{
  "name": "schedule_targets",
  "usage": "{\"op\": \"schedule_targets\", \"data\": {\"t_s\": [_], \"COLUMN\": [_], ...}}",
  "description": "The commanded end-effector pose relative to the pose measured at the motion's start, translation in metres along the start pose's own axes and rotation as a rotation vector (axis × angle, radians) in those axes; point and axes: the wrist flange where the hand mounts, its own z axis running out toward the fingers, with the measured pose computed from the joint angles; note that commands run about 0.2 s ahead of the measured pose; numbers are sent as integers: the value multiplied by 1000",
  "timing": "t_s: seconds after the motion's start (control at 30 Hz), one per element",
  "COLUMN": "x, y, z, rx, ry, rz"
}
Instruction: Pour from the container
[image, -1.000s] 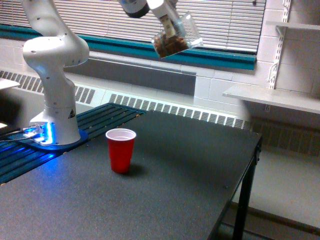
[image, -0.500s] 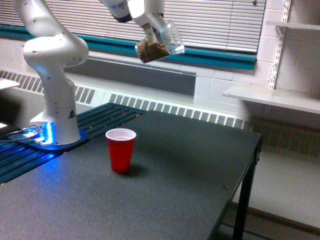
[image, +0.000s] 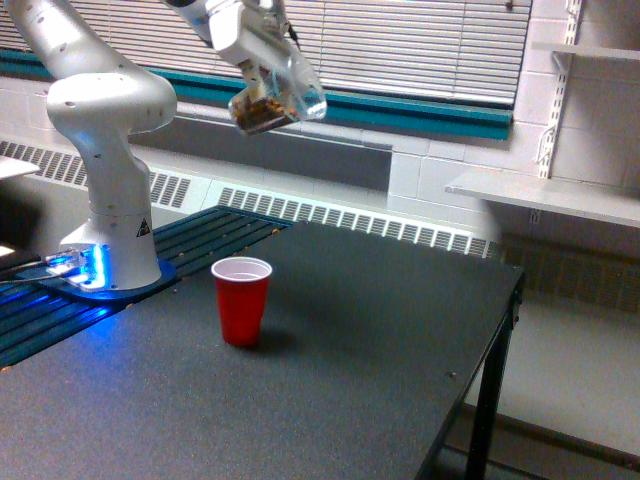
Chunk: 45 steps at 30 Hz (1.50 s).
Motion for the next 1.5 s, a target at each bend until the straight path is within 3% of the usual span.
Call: {"op": "schedule_targets", "data": {"t_s": [0.03, 0.4, 1.1, 1.5], "x": [-21, -47, -47, -46], "y": [9, 20, 40, 51], "z": [11, 26, 24, 38], "rx": [-12, -29, -63, -78], "ry": [-52, -122, -211, -273], "rz": [36, 52, 164, 203]}}
